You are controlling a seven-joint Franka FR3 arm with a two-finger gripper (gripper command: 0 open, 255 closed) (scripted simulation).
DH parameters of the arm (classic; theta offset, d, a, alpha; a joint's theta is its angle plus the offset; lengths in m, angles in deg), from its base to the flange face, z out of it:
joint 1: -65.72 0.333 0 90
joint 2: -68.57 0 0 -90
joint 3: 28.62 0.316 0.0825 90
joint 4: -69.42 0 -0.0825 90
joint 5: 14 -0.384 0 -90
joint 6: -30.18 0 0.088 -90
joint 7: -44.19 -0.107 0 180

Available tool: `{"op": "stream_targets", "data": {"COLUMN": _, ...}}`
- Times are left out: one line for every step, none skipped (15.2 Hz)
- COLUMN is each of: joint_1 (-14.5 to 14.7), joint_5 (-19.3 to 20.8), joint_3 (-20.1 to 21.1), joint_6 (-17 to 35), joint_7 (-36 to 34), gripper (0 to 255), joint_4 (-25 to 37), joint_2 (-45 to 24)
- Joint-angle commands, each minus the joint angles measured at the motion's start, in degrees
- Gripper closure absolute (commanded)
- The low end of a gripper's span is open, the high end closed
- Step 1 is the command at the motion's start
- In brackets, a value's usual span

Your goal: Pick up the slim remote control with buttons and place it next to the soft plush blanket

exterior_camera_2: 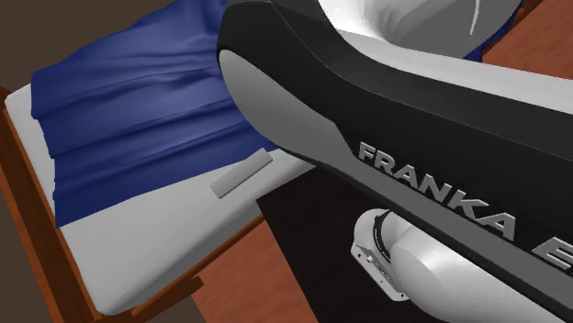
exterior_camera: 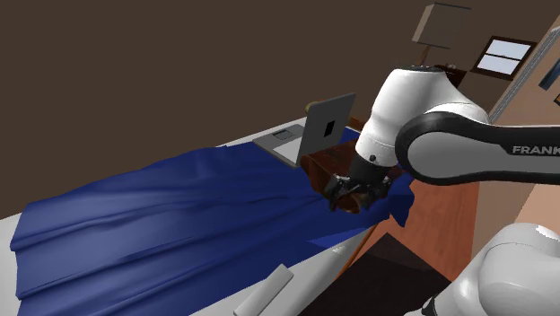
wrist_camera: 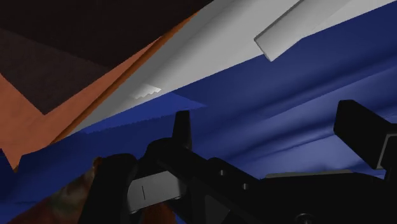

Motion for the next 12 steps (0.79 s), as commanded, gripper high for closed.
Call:
{"op": "stream_targets", "data": {"joint_1": 0.3, "joint_5": -2.3, "joint_3": 2.9, "joint_6": 4.5, "joint_7": -4.4, "gripper": 0, "joint_4": -2.4, "joint_2": -2.0}}
{"op": "stream_targets", "data": {"joint_1": 0.5, "joint_5": -3.4, "joint_3": 4.3, "joint_6": 6.6, "joint_7": -6.6, "gripper": 0, "joint_4": -3.1, "joint_2": -3.4}}
{"op": "stream_targets", "data": {"joint_1": 0.5, "joint_5": -4.4, "joint_3": 5.8, "joint_6": 8.8, "joint_7": -8.8, "gripper": 0, "joint_4": -3.7, "joint_2": -5.0}}
{"op": "stream_targets", "data": {"joint_1": 0.6, "joint_5": -5.4, "joint_3": 7.3, "joint_6": 11.1, "joint_7": -10.9, "gripper": 0, "joint_4": -4.1, "joint_2": -6.8}}
{"op": "stream_targets", "data": {"joint_1": 0.5, "joint_5": -6.4, "joint_3": 8.9, "joint_6": 13.4, "joint_7": -13.1, "gripper": 0, "joint_4": -4.4, "joint_2": -8.8}}
{"op": "stream_targets", "data": {"joint_1": 0.3, "joint_5": -7.2, "joint_3": 10.4, "joint_6": 15.8, "joint_7": -15.3, "gripper": 0, "joint_4": -4.6, "joint_2": -11.0}}
{"op": "stream_targets", "data": {"joint_1": 0.1, "joint_5": -7.9, "joint_3": 12.0, "joint_6": 18.3, "joint_7": -17.5, "gripper": 0, "joint_4": -4.7, "joint_2": -13.3}}
{"op": "stream_targets", "data": {"joint_1": -0.3, "joint_5": -8.5, "joint_3": 13.7, "joint_6": 20.8, "joint_7": -19.8, "gripper": 0, "joint_4": -4.7, "joint_2": -15.8}}
{"op": "stream_targets", "data": {"joint_1": -0.9, "joint_5": -8.9, "joint_3": 15.4, "joint_6": 23.3, "joint_7": -22.2, "gripper": 0, "joint_4": -4.5, "joint_2": -18.5}}
{"op": "stream_targets", "data": {"joint_1": -1.6, "joint_5": -9.0, "joint_3": 17.1, "joint_6": 25.9, "joint_7": -24.7, "gripper": 0, "joint_4": -4.2, "joint_2": -21.2}}
{"op": "stream_targets", "data": {"joint_1": -2.5, "joint_5": -8.7, "joint_3": 19.0, "joint_6": 28.5, "joint_7": -27.3, "gripper": 0, "joint_4": -3.8, "joint_2": -24.2}}
{"op": "stream_targets", "data": {"joint_1": -3.7, "joint_5": -8.1, "joint_3": 20.9, "joint_6": 31.1, "joint_7": -30.2, "gripper": 0, "joint_4": -3.4, "joint_2": -27.2}}
